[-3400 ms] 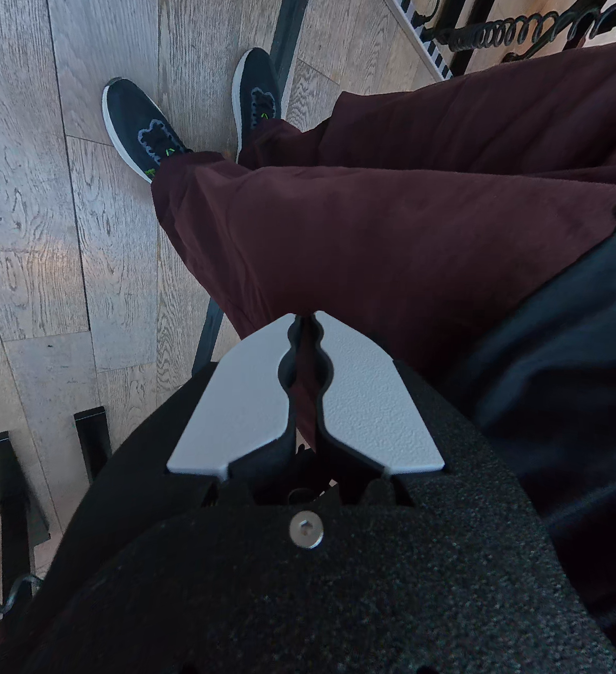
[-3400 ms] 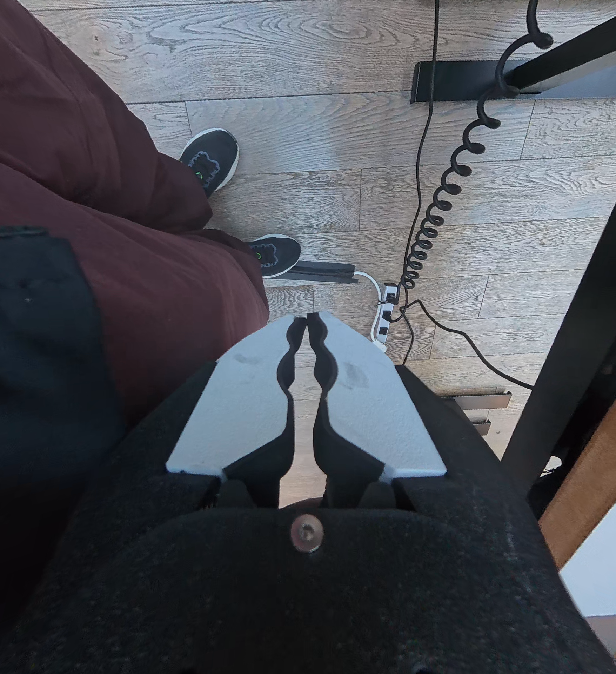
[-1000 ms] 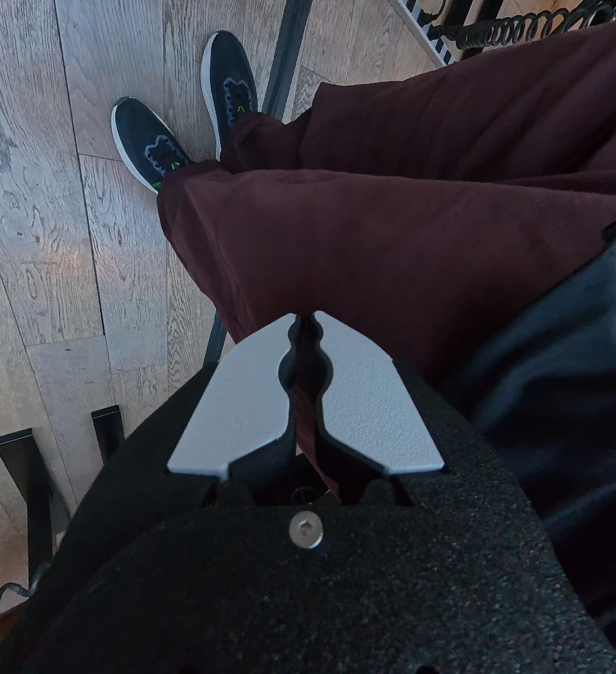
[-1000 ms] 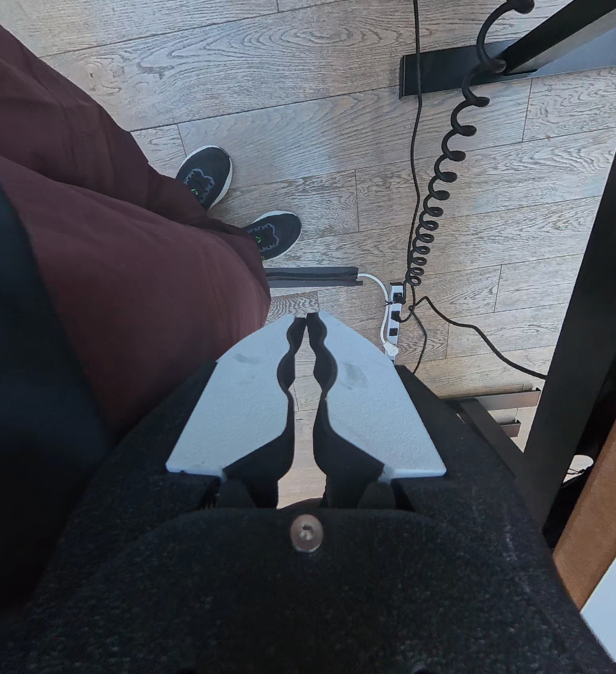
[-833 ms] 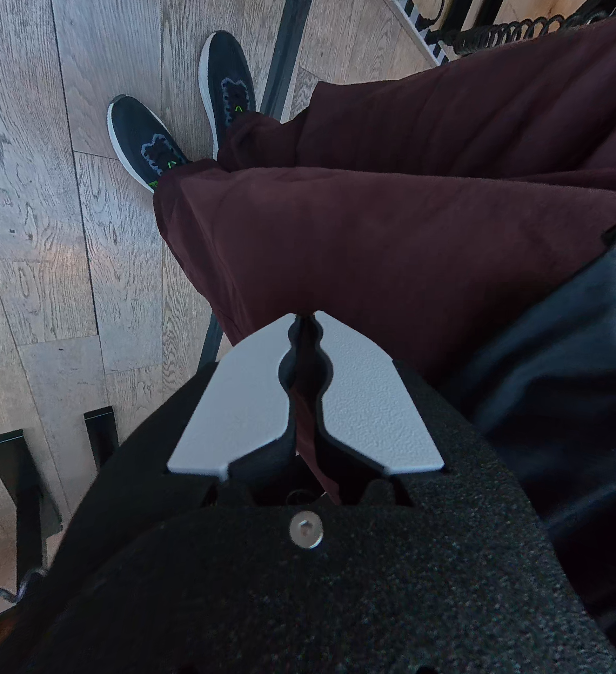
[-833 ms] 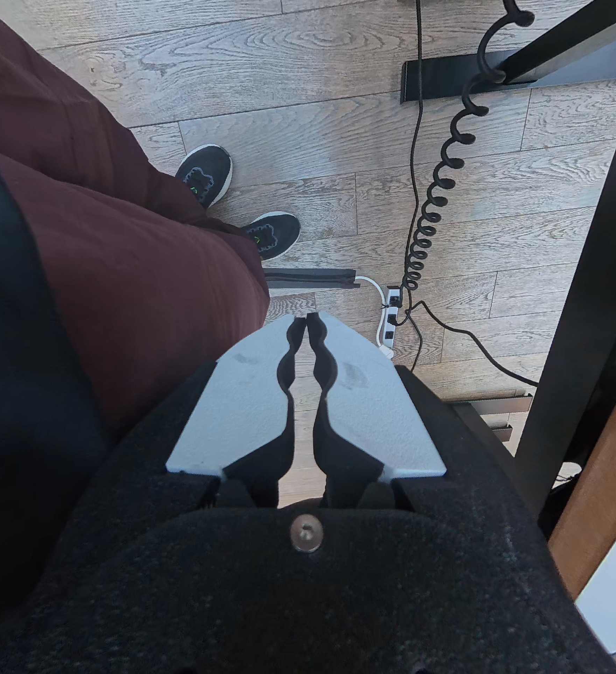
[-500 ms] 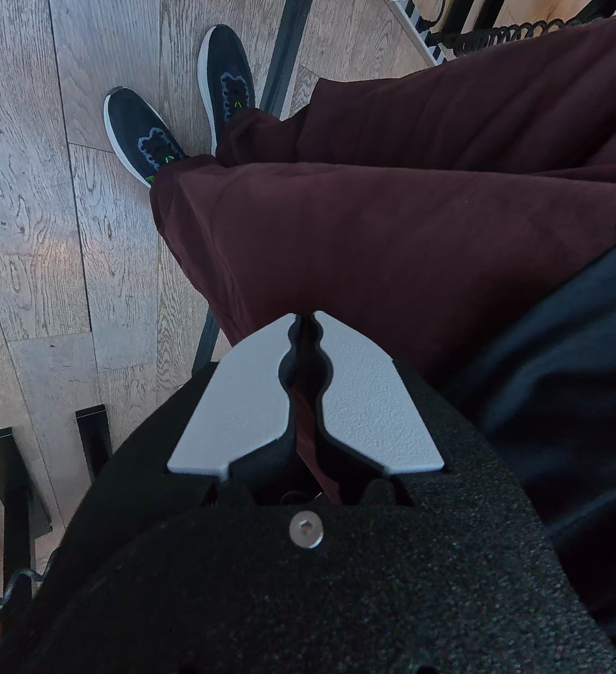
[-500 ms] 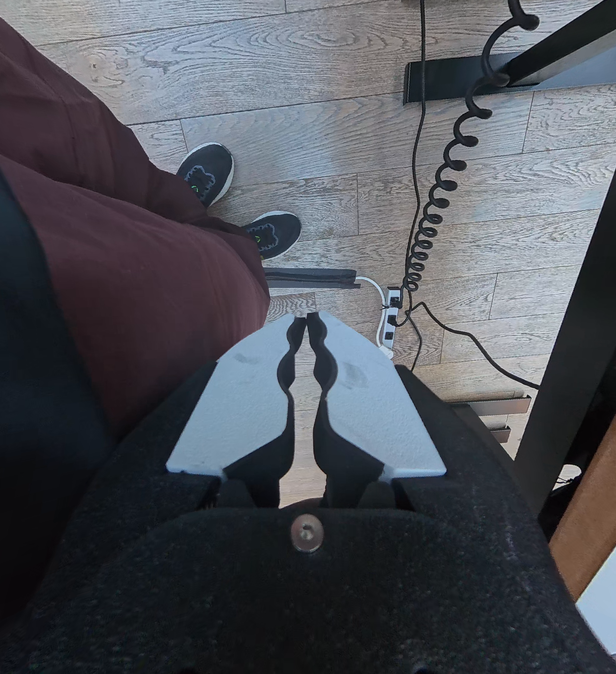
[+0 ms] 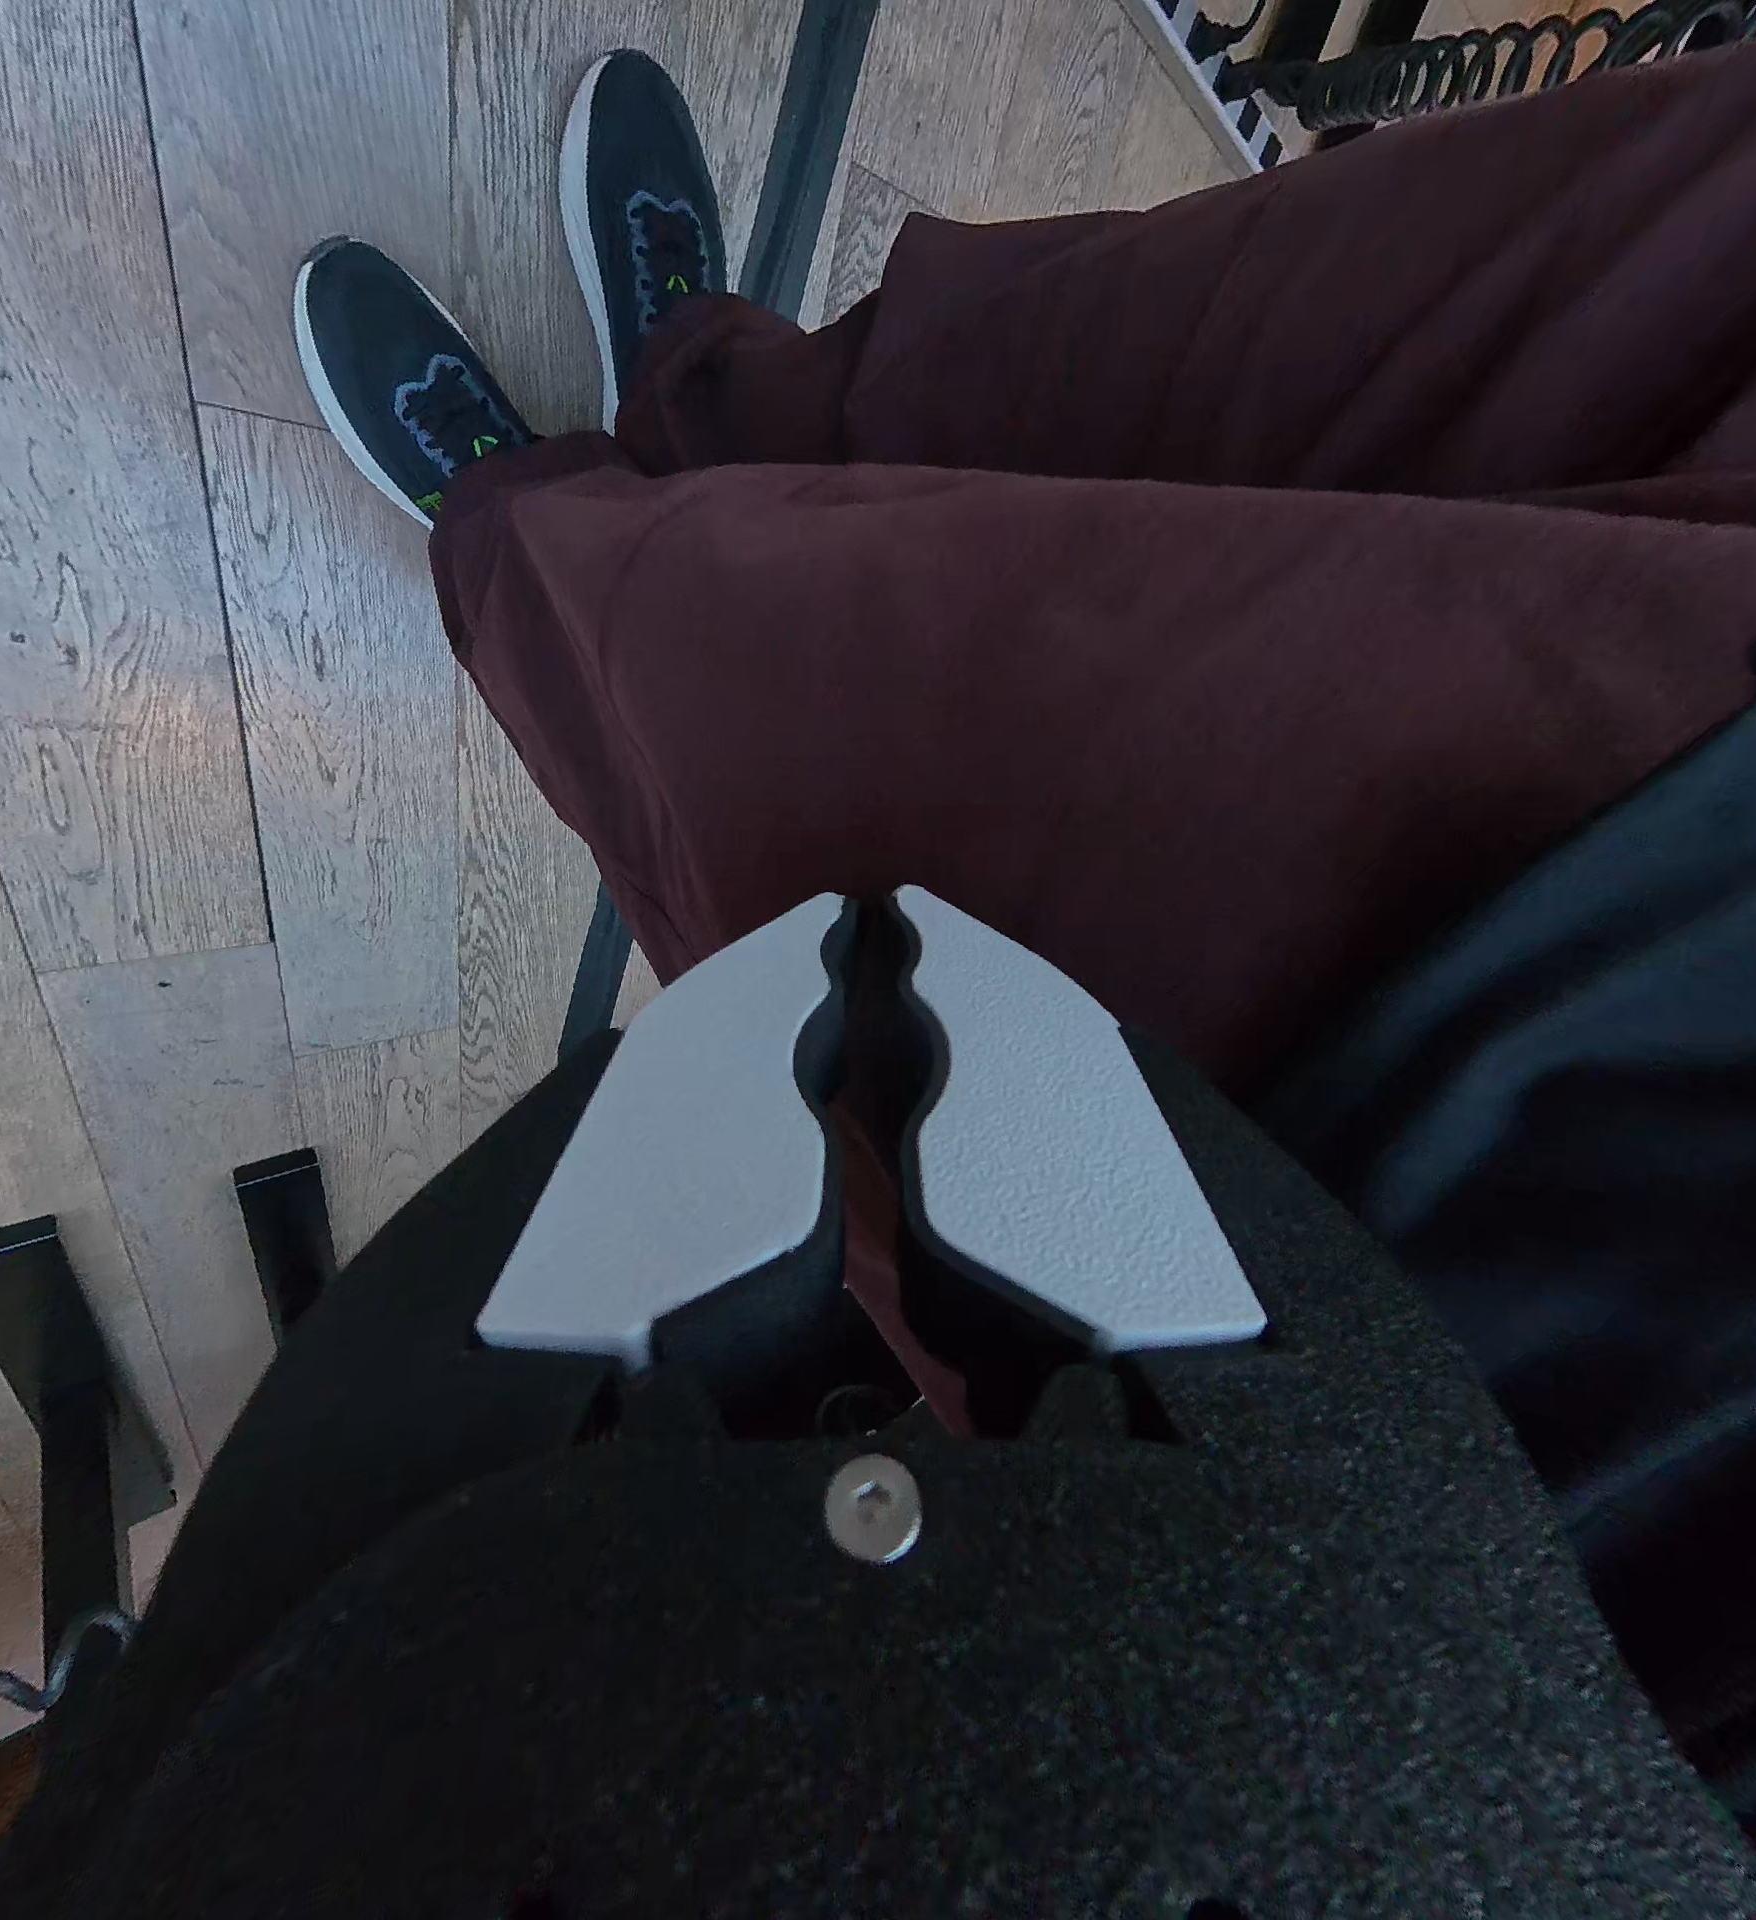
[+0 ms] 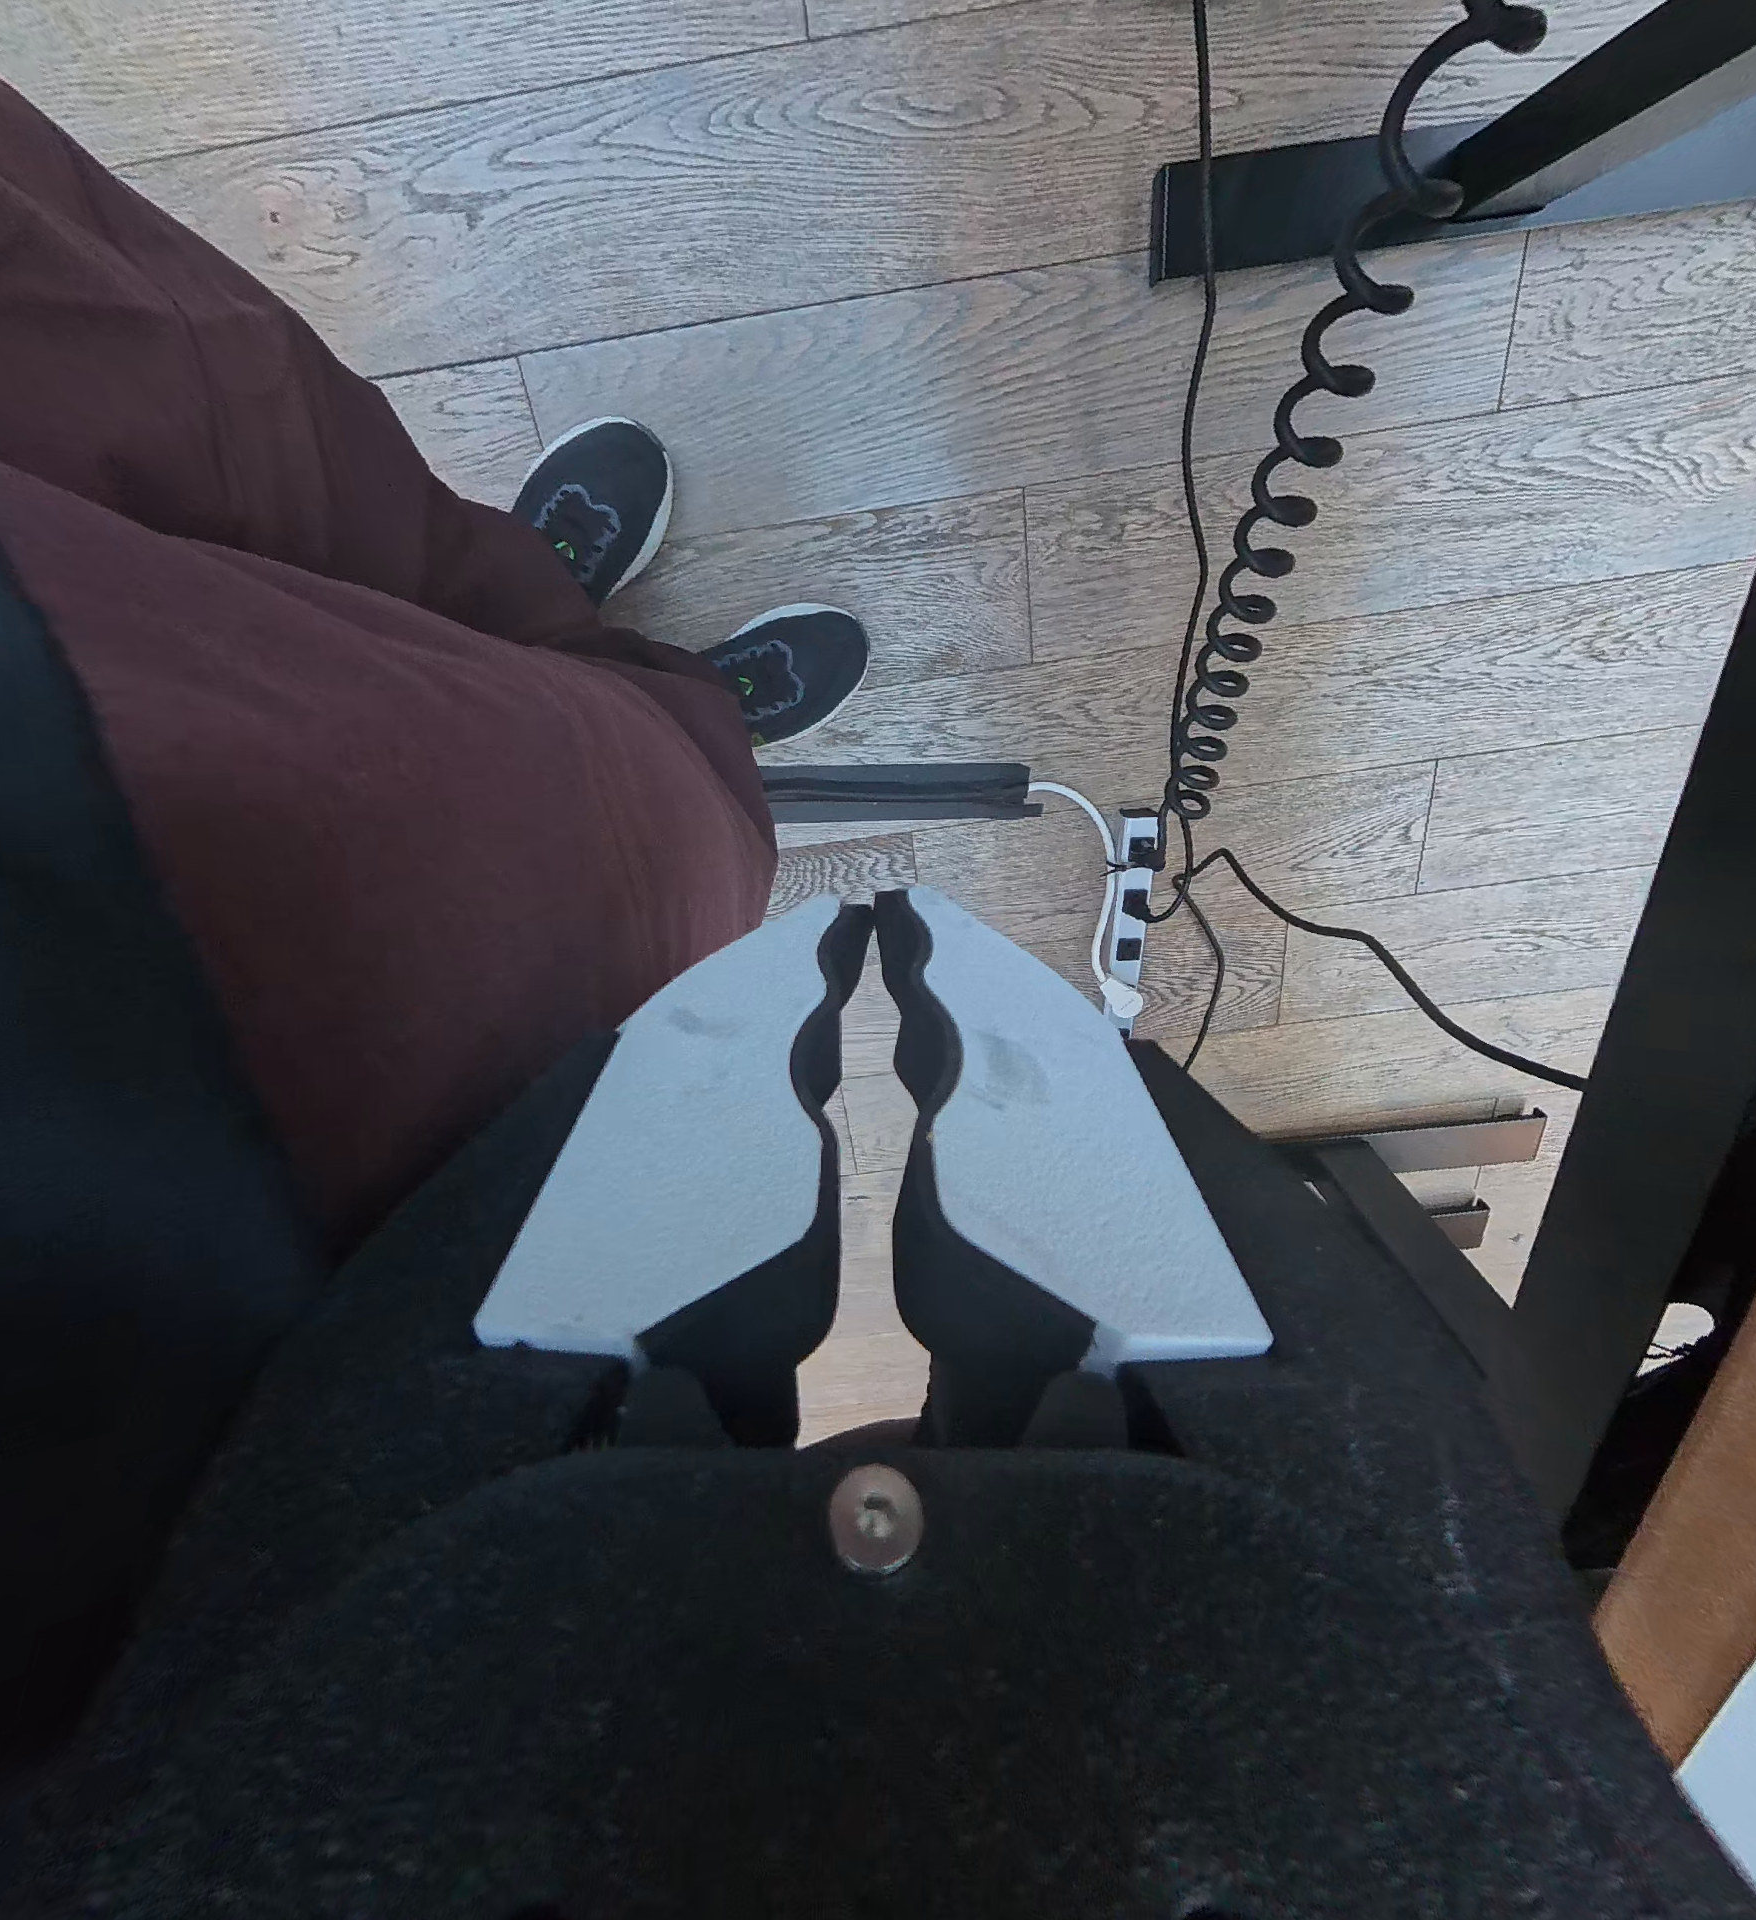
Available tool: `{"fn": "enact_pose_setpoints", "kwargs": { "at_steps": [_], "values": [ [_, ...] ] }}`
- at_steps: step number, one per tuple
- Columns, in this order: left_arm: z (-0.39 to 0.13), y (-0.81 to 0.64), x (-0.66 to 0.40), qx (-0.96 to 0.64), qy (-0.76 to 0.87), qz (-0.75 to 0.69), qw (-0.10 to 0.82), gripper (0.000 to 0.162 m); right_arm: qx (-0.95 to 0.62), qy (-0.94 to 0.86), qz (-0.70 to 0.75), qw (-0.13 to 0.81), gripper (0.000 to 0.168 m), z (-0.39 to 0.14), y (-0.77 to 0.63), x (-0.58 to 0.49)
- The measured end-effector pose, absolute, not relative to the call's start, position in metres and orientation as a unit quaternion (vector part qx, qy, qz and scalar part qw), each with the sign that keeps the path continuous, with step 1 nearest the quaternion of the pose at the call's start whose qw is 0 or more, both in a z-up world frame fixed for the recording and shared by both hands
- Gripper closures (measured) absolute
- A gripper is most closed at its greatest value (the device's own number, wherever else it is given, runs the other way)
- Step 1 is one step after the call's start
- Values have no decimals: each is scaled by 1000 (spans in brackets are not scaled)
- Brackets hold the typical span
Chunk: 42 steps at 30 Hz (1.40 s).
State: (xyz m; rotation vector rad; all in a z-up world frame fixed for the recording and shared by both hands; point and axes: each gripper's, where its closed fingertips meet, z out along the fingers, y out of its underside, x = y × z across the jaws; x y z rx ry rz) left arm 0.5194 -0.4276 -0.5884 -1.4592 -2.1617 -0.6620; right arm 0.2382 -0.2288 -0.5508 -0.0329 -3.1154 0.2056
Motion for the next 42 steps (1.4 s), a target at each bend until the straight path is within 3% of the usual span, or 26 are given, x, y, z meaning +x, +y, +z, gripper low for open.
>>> {"fn": "enact_pose_setpoints", "kwargs": {
  "at_steps": [42],
  "values": [
    [-592, -437, 541, -523, -786, -259, 203, 157, -18, -998, 62, 14, 161, -556, -229, 221]
  ]
}}
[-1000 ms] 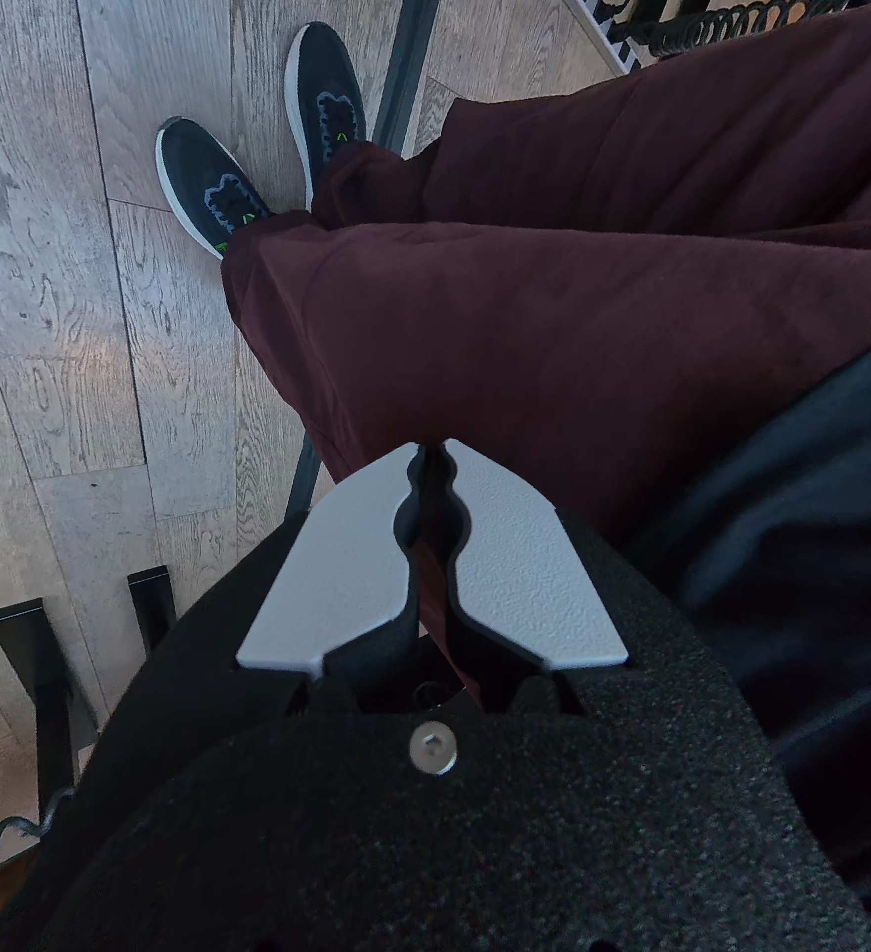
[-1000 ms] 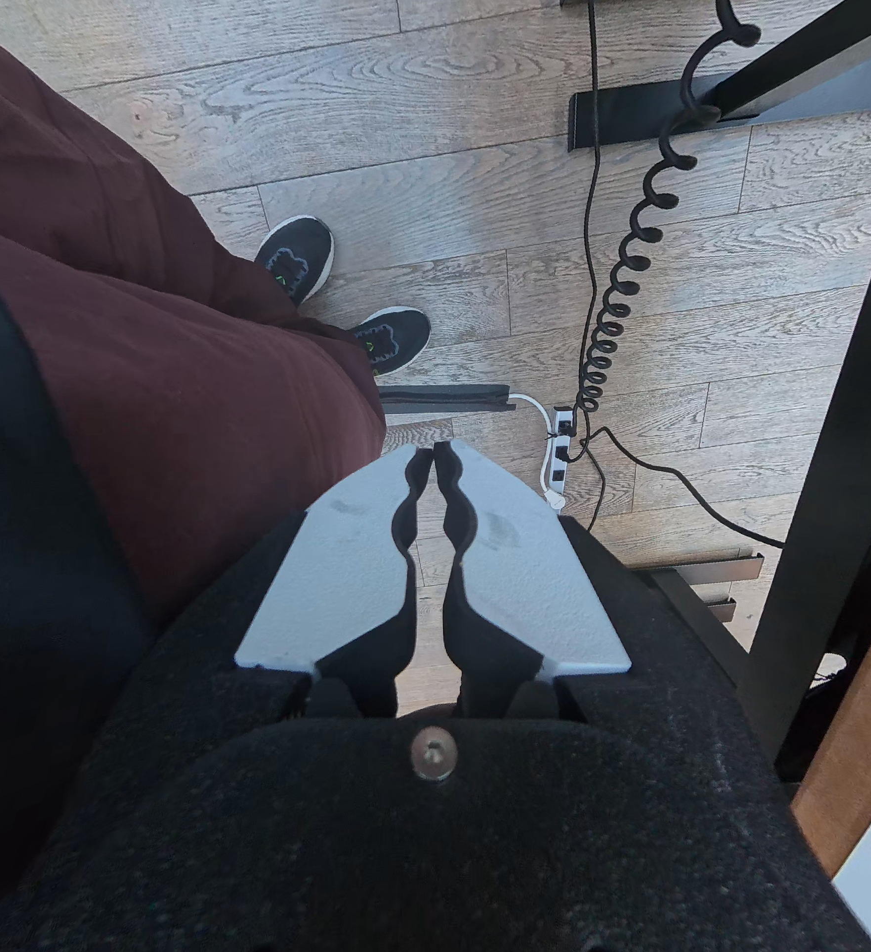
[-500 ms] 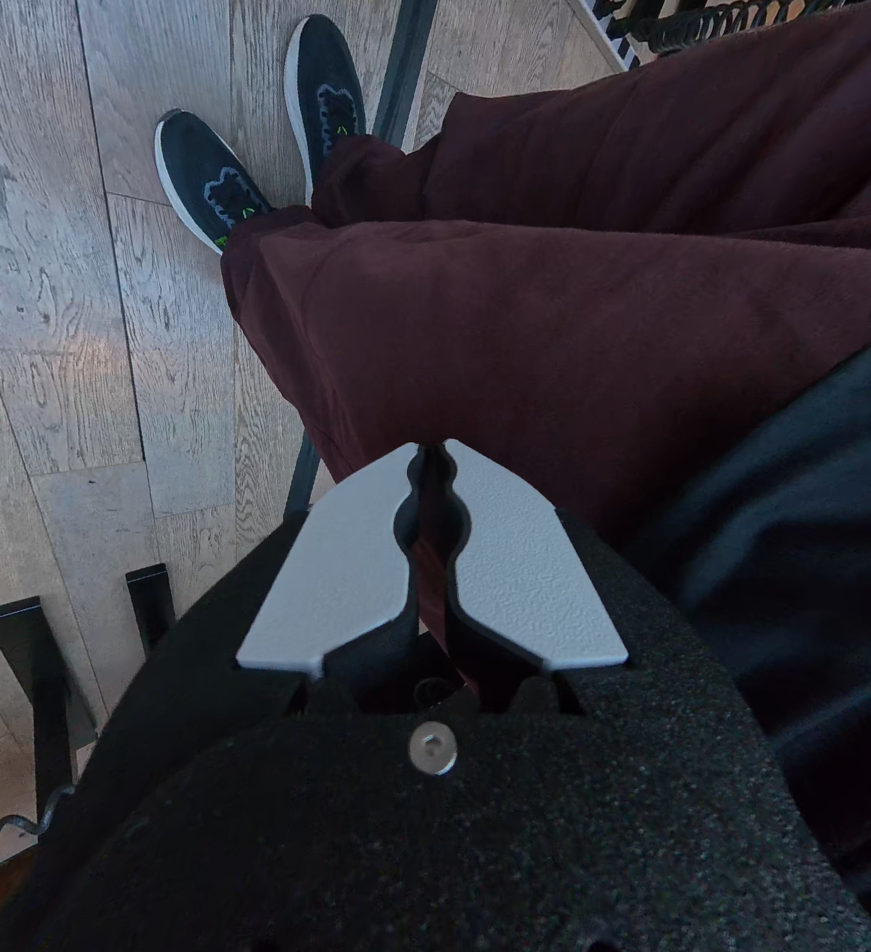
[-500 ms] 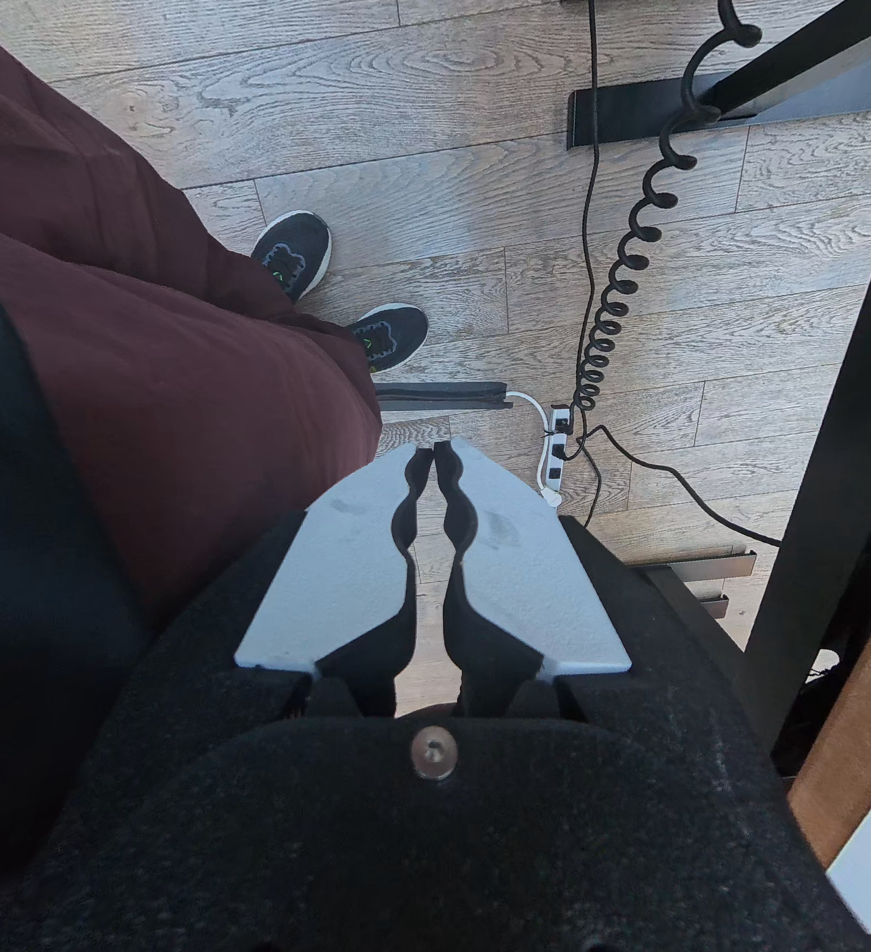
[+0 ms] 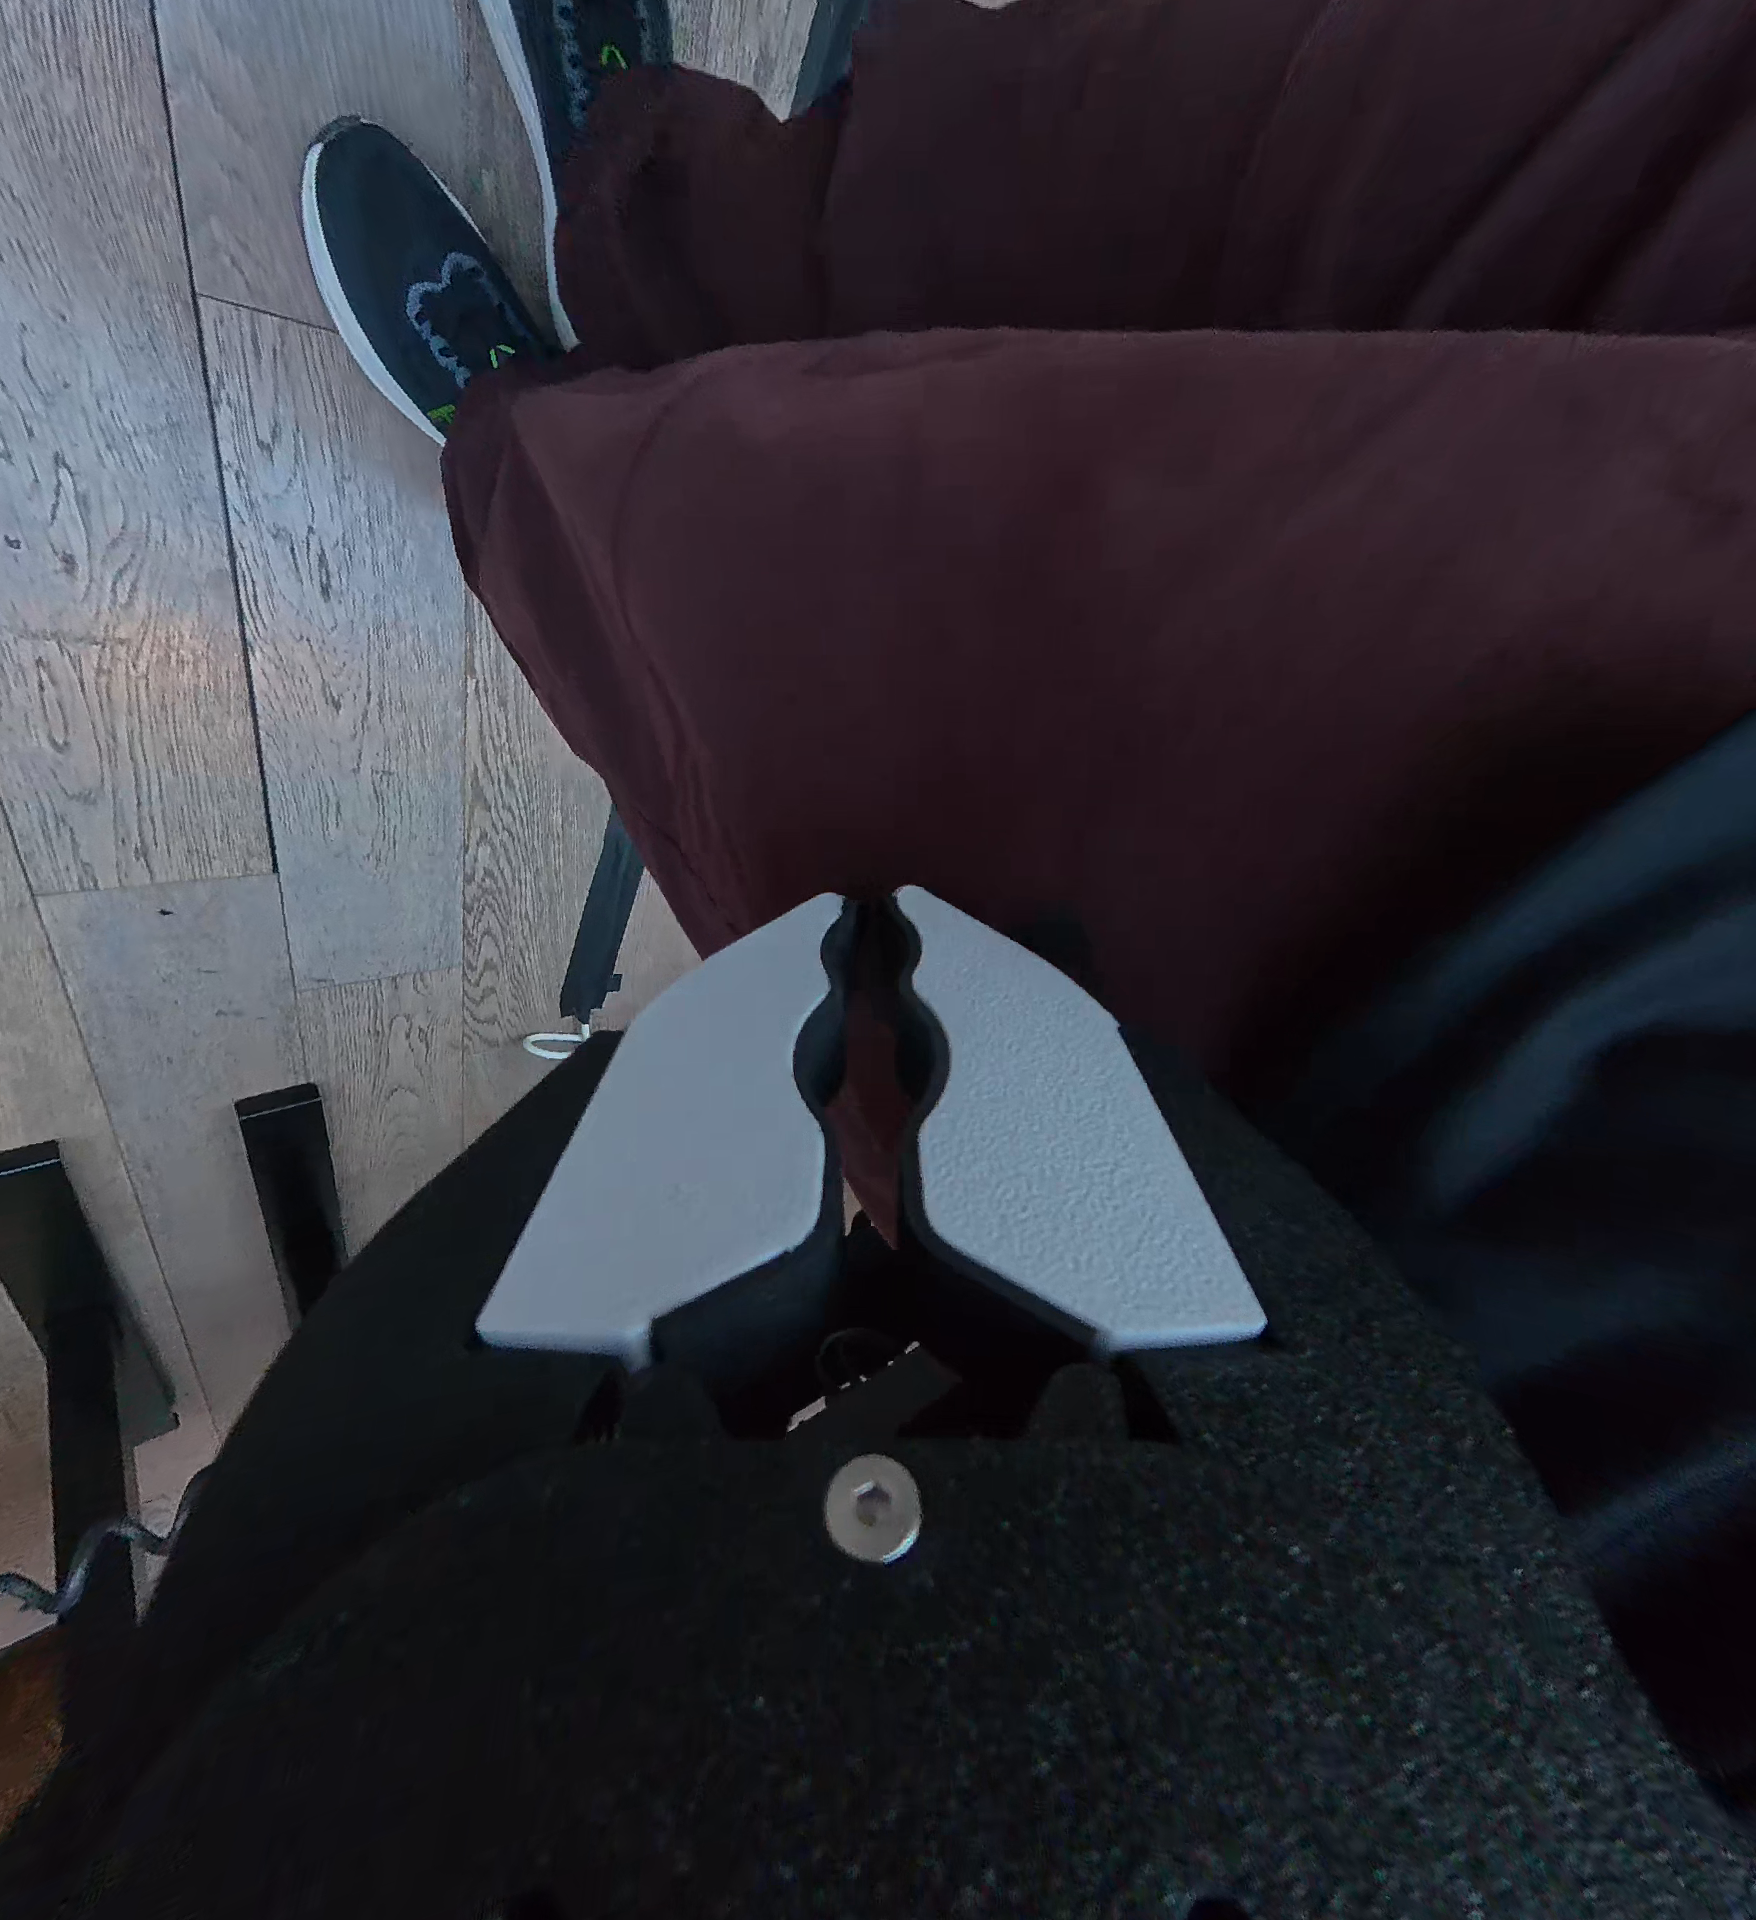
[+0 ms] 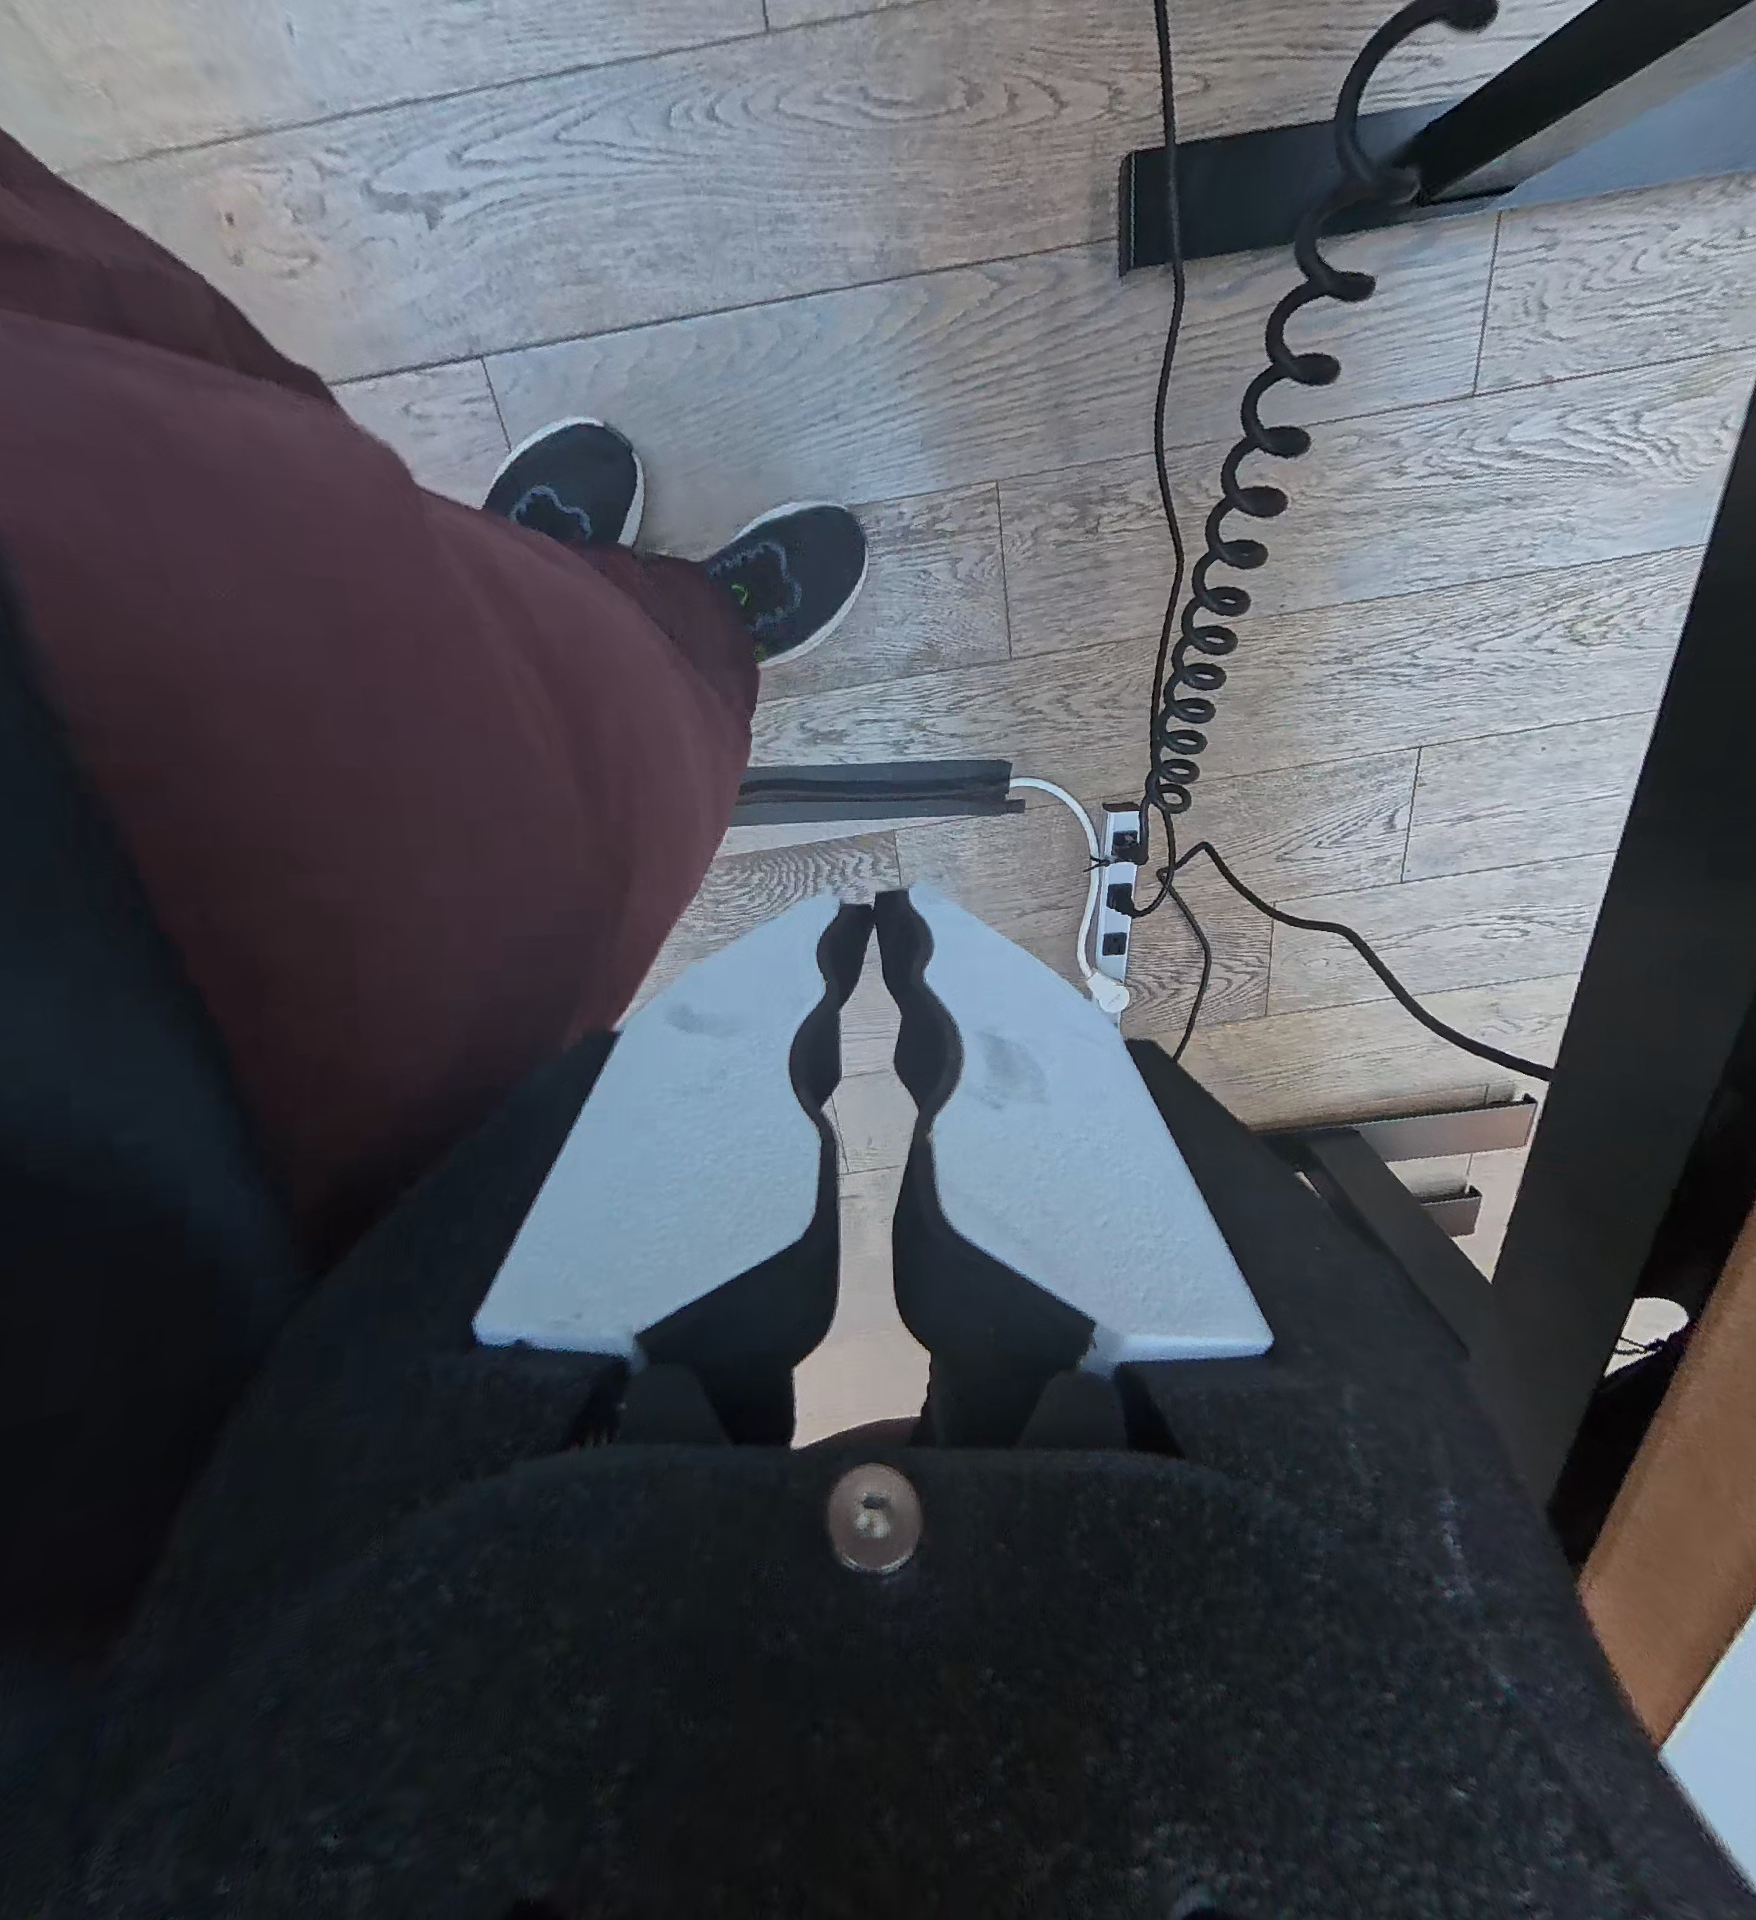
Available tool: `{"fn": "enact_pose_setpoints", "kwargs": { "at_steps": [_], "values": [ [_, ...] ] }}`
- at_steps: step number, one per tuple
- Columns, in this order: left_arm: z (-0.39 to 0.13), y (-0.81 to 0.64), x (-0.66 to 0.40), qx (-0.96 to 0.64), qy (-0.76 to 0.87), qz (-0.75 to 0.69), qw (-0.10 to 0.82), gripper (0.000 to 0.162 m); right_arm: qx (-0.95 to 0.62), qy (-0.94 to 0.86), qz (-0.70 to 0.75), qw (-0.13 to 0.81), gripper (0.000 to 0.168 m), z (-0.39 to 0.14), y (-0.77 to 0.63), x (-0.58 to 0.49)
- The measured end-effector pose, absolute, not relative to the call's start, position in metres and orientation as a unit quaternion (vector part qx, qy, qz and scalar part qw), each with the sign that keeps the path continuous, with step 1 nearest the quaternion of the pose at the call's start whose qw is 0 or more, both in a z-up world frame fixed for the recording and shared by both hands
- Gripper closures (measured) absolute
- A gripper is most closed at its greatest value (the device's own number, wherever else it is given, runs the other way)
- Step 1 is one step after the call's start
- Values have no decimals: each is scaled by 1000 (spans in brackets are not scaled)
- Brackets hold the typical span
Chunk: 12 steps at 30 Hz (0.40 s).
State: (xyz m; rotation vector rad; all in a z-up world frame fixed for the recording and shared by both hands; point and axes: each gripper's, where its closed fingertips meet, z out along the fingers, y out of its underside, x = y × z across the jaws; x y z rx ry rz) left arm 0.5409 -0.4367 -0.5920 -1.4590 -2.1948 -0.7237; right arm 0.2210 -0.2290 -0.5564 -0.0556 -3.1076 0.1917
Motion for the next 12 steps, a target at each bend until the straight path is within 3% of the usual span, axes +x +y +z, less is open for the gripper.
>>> {"fn": "enact_pose_setpoints", "kwargs": {
  "at_steps": [12],
  "values": [
    [-574, -443, 466, -546, -779, -238, 193, 157, 13, -998, 64, -21, 161, -565, -242, 188]
  ]
}}
